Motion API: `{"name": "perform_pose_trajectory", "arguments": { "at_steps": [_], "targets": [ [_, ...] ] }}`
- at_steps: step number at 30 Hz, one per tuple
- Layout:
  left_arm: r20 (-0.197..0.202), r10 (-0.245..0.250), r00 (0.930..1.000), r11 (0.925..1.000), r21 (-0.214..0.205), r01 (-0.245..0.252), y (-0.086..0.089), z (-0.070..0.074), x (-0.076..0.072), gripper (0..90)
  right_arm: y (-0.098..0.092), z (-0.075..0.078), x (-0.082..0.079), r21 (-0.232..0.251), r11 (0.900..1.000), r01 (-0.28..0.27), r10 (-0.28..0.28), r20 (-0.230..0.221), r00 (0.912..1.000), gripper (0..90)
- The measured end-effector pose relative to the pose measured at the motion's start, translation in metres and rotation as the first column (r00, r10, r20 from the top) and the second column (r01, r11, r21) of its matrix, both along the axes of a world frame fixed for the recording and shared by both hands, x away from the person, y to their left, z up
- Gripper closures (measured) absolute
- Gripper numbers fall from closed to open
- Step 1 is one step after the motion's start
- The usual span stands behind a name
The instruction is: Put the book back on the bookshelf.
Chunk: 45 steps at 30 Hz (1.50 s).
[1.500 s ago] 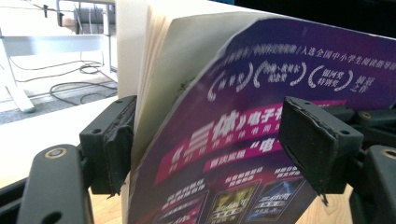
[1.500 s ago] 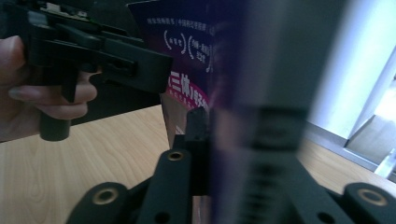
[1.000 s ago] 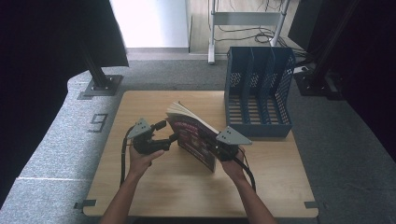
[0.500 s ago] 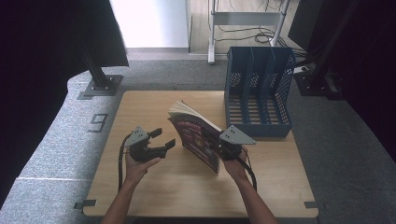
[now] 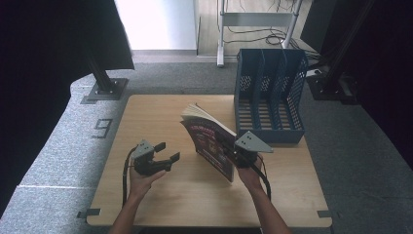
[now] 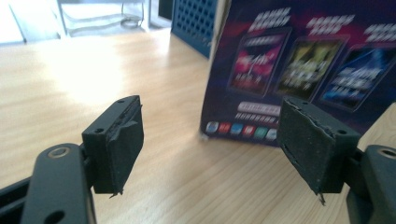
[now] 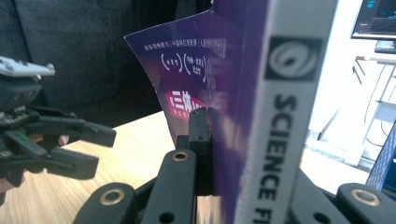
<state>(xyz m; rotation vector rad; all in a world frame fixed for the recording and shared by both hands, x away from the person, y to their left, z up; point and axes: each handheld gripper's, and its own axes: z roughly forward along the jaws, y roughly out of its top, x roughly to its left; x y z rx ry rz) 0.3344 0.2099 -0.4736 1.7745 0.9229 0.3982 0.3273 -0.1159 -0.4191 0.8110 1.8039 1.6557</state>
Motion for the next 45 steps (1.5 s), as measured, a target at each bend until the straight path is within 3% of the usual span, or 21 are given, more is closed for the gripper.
{"name": "perform_pose_trajectory", "arguments": {
  "at_steps": [20,45],
  "targets": [
    [-0.010,0.001,0.9999,1.0000,0.000,-0.001,0.006,-0.005,-0.007,24.1,-0.014,0.006,-0.003,0.026,0.9987,0.045,-0.045,0.005,0.9990,81.6],
    [-0.039,-0.001,0.9993,1.0000,-0.001,0.001,0.009,-0.009,-0.006,24.1,-0.031,0.025,-0.003,0.045,0.9941,0.099,-0.100,0.035,0.9943,81.6]
  ]
}}
